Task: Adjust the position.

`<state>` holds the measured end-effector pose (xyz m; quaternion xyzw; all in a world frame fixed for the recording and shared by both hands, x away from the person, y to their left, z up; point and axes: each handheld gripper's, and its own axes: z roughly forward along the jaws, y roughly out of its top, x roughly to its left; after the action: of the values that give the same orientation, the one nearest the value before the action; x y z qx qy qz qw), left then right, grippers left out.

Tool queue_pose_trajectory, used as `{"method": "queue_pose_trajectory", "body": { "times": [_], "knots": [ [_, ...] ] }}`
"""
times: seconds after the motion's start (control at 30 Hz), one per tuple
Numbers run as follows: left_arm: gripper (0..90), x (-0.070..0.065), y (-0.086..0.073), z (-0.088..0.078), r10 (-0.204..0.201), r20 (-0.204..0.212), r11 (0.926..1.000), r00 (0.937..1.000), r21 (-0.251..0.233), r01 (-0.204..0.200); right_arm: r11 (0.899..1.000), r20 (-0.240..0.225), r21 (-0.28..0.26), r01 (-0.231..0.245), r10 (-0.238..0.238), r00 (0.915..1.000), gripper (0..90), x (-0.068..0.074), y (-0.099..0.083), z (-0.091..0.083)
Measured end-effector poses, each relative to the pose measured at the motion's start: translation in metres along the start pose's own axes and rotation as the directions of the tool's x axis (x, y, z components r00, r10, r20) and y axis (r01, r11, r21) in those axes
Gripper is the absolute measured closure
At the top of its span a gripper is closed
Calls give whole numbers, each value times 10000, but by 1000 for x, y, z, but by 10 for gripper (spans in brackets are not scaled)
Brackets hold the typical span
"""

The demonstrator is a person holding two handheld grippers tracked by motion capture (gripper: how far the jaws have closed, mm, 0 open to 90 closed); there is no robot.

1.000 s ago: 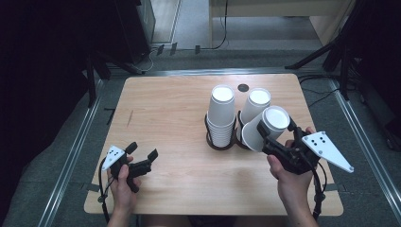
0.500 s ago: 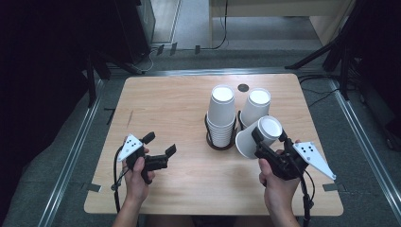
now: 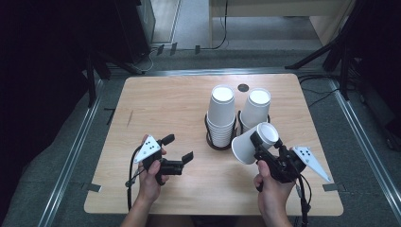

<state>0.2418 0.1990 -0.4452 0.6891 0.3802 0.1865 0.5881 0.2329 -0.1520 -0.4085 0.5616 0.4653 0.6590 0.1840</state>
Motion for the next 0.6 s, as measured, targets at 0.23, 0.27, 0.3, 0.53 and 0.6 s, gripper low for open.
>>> {"method": "queue_pose_trajectory", "body": {
  "times": [0.23,0.27,0.3,0.53,0.6],
  "knots": [
    [0,-27,-2,18,804,1334,9956,9878,378,-861,9991,-272,195,-368,373,9989,240,3,-4,0],
    [0,-27,-2,18,804,1334,9956,9878,378,-861,9991,-272,195,-368,373,9989,240,3,-4,0],
    [0,-29,-2,20,864,1473,9949,9853,384,-930,9982,-434,325,-511,525,9977,240,4,-6,0],
    [0,-40,-4,31,1136,1993,9912,9733,447,-1249,9935,-654,625,-953,994,9929,240,5,-9,1],
    [0,-44,-4,35,1227,2136,9896,9692,482,-1359,9901,-777,720,-1203,1258,9890,240,3,-9,1]
  ]
}}
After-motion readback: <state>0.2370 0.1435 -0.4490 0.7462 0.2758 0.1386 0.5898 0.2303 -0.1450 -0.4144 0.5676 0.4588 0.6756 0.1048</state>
